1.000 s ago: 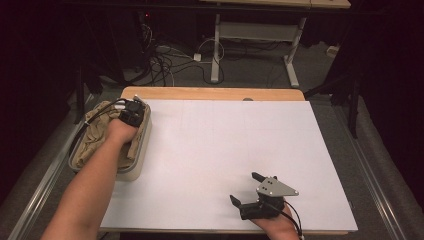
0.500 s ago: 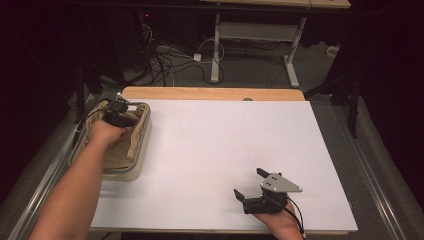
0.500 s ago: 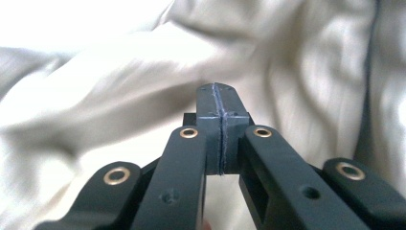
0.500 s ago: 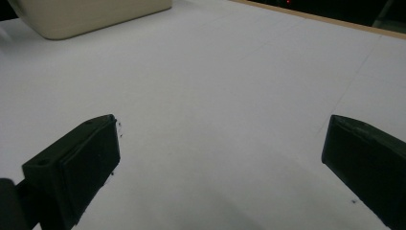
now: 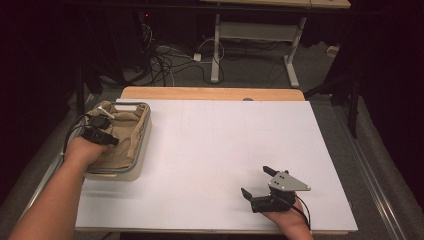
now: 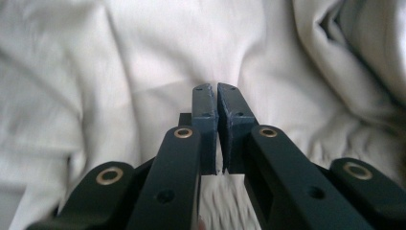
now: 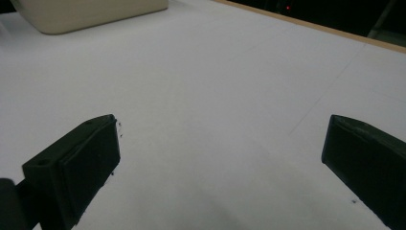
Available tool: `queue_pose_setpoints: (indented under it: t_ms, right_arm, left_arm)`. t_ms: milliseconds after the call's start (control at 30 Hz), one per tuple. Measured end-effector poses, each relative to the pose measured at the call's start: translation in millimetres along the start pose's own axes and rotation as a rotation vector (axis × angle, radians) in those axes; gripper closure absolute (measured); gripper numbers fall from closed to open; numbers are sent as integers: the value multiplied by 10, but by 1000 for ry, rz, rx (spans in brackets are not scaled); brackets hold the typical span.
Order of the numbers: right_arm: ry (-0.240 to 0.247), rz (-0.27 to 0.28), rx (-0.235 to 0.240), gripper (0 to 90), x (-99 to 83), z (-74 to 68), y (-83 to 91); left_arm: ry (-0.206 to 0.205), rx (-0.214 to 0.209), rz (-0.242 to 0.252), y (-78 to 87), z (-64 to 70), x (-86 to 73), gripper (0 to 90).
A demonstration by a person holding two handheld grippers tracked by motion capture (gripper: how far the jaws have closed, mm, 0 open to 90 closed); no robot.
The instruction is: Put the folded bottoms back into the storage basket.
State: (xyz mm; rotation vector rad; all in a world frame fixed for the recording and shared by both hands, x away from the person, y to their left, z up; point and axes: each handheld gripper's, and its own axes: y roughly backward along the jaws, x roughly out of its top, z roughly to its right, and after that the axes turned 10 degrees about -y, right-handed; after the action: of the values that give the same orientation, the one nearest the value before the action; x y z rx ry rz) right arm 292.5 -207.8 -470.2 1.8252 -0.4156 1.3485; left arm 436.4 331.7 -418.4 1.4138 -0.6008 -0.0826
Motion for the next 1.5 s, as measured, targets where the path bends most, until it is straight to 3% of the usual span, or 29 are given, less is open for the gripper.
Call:
queue_pose_setpoints:
  t_ms: [233,433,633,1000,1067,1500]
  right_arm:
    - [-12,26,6,3,3,51,69]
    - [-14,21,2,3,-8,44,59]
    - [-16,13,2,3,-20,22,49]
    - [-13,6,-4,3,-41,28,34]
    - [-13,7,-5,3,-44,31,35]
    - [-22,15,-40,3,-63,77,99]
  left_arm:
    - [16,-32,-71,65,35,-125,747]
    - [-6,-68,-146,58,45,-139,556]
    - [-78,-46,-210,5,80,-126,372]
    - [-81,-36,-306,-36,155,-32,107]
    - [-94,-30,-339,-44,198,-2,14]
    - [-89,-20,-381,189,425,238,0]
